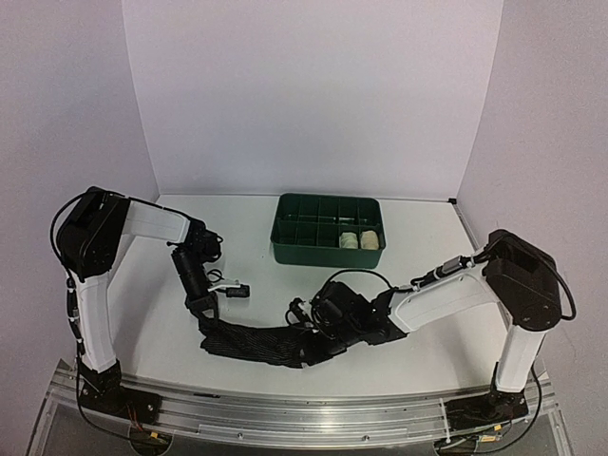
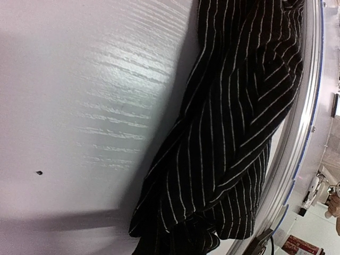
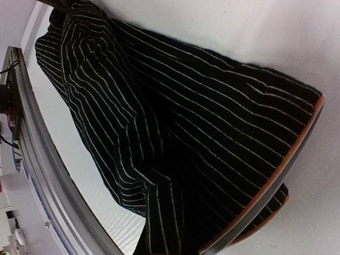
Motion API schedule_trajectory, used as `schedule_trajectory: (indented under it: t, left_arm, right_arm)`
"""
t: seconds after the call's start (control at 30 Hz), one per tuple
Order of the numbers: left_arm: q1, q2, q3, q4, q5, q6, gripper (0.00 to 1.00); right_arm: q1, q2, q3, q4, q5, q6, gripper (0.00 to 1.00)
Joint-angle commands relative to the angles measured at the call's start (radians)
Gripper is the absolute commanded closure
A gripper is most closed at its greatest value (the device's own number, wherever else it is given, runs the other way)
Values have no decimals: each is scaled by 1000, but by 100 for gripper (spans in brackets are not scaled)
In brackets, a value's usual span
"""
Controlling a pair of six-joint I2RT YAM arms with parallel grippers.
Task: Roll the underwear
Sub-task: Fold the underwear at the center of the board.
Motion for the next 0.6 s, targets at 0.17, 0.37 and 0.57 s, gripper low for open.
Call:
schedule_trajectory:
  t: [0.17,0.37,0.57]
  left_arm:
    - [0,-40,-21,-29,-81,51,100]
    - [0,-25,12,-28,-69,43,100]
    - [7,-67,18,8,-120,44,66]
  right_arm:
    - [-94,-6,-52,260,-209,316,100]
    - [-98,27,18,267,-259,416,100]
    - [-100,63,13,258,-221,561,100]
